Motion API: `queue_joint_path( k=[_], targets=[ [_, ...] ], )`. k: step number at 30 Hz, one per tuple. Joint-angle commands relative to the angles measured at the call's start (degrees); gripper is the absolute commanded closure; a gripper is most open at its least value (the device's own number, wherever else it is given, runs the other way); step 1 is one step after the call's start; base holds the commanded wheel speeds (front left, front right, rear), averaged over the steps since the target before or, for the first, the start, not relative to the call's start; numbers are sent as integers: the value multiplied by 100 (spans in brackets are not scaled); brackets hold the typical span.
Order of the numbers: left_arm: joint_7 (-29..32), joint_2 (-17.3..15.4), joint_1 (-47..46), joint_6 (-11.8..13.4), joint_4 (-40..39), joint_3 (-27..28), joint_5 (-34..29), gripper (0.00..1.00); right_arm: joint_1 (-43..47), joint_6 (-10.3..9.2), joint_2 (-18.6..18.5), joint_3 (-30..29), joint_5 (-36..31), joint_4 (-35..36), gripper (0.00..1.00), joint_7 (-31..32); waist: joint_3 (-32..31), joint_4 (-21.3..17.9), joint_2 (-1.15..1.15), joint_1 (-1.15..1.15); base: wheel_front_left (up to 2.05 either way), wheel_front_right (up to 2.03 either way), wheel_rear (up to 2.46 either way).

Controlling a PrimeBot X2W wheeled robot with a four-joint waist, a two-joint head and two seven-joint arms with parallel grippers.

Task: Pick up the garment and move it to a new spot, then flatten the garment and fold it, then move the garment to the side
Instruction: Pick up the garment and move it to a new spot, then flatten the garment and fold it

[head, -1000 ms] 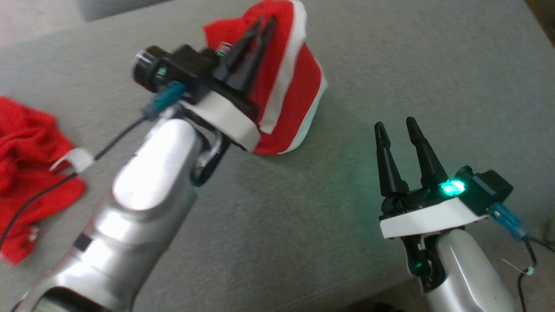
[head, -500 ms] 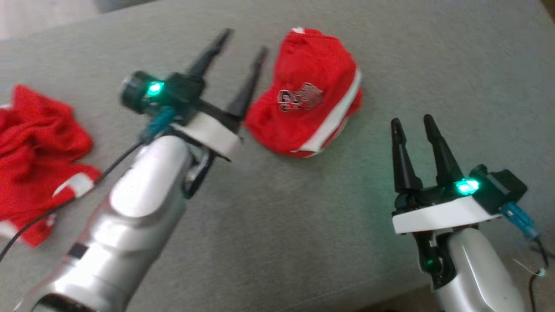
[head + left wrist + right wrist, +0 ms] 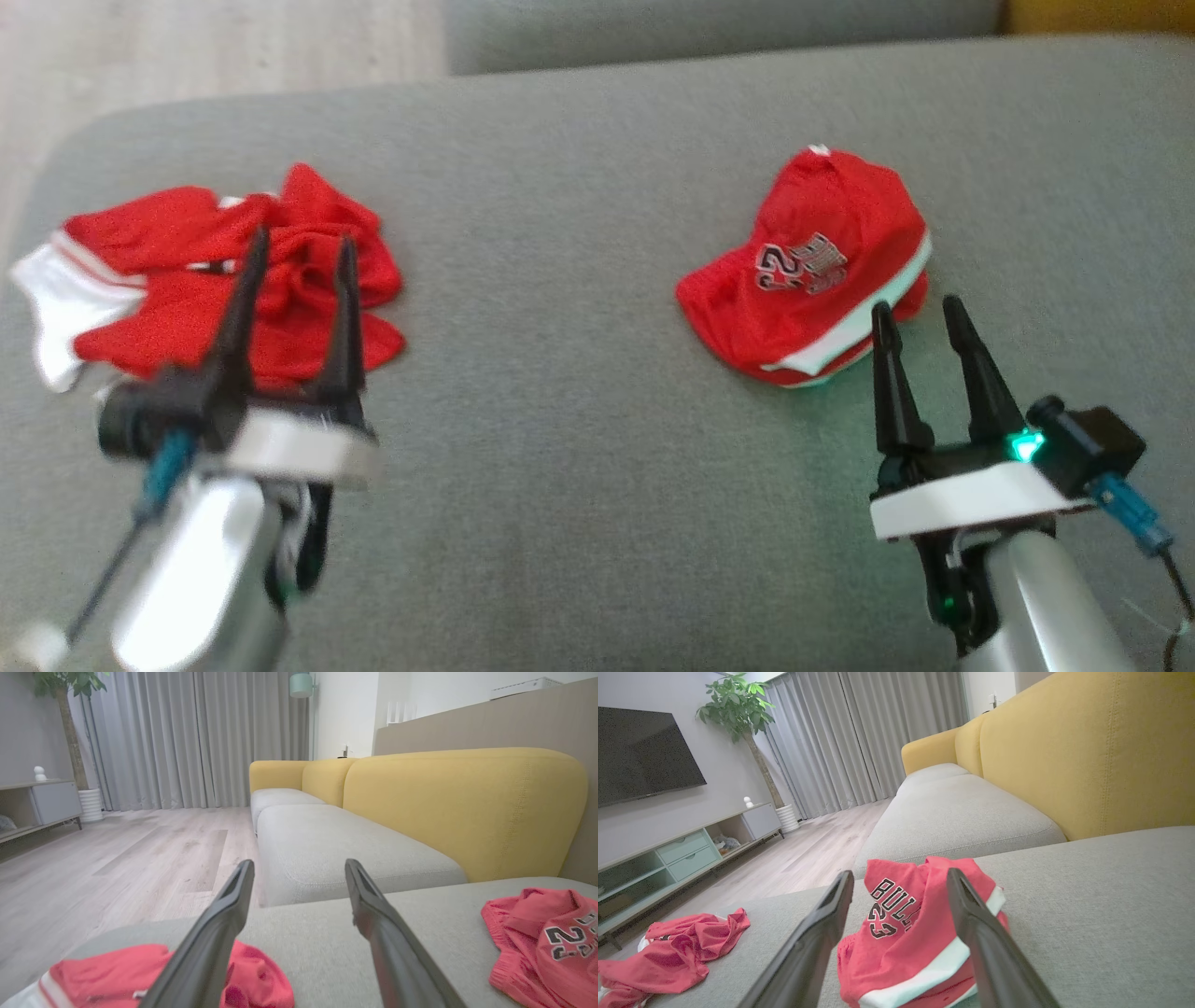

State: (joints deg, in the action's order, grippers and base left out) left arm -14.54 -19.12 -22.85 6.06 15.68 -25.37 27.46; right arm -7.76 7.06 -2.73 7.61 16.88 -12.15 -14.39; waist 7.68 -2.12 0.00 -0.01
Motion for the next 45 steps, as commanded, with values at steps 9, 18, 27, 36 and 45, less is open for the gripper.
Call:
queue_joint_path(
  k=[9, 18, 27, 36, 45],
  targets=[
    [-45, 294, 1306, 286, -928, 286, -163, 0, 364, 43, -15, 128, -163, 121, 0, -61, -510, 256, 0, 1, 0, 0, 0],
    [-45, 678, 1888, 256, -987, 462, -491, 0, 503, 43, -15, 161, -89, 178, 0, -61, -539, 143, 0, 1, 0, 0, 0],
    [-45, 881, 1784, 46, -902, 620, -711, 0, 362, 43, -15, 4, 8, 328, 0, -61, -402, 228, 0, 1, 0, 0, 0],
    [-46, 1054, 1465, -178, -867, 692, -780, 0, -1103, 43, -15, -925, -183, -263, 0, 198, 176, 544, 0, 1, 0, 0, 0],
    [-46, 1312, 1199, -452, -600, 760, -839, 0, -3049, 43, -15, -2465, -960, -2412, 0, 1551, 620, 929, 0, 1, 0, 0, 0]
  ],
)
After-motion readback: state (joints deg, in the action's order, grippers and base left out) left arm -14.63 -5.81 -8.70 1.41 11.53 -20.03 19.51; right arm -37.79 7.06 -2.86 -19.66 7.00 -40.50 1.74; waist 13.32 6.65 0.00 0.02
